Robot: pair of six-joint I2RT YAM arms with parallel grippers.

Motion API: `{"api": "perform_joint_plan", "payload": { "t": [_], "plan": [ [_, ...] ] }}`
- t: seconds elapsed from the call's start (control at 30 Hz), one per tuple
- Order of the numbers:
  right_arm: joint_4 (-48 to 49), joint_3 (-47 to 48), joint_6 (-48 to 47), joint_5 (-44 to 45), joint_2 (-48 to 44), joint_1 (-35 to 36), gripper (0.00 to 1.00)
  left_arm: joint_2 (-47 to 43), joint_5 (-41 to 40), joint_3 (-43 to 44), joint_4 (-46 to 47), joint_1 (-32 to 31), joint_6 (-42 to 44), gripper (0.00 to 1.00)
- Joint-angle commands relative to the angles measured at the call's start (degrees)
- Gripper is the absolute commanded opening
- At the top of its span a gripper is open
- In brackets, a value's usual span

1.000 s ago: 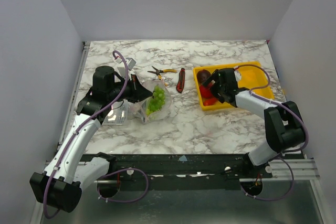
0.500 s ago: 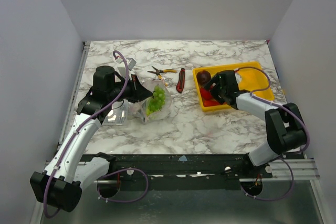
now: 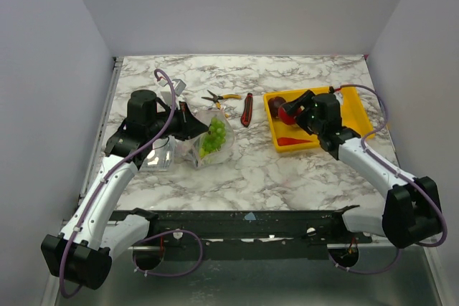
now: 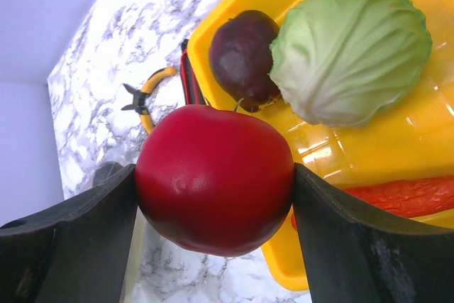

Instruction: Place the food in the zip-top bag and seal the zipper

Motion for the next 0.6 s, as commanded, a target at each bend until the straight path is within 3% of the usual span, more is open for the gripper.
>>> {"api": "perform_joint_plan", "payload": {
  "t": [0.0,0.27,0.37,0.5,0.57],
  "plan": [
    [-1.3,0.0,-4.7,-3.5,-3.5,-0.3,0.06,-0.5,1.7,0.0,2.3,0.3,-0.3,0.0],
    [10.4,3.5,-10.4,-27.6,-4.4,3.1,0.05,-0.5,1.3,0.0,2.4,0.3,-0.2,0.0],
    [10.5,7.6,-17.9,-25.7,-5.5,13.9,0.06,-0.6,1.0,0.0,2.2,0.3,0.0,0.0],
    [8.6,12.2,-29.4,-14.7,-7.3,30.4,0.07,-0.5,0.9,0.1,2.0,0.3,0.1,0.0],
    [8.9,13.1,-30.9,-11.9,-7.7,34.0,0.07,-0.4,1.0,0.1,2.1,0.3,0.1,0.0]
  ]
}}
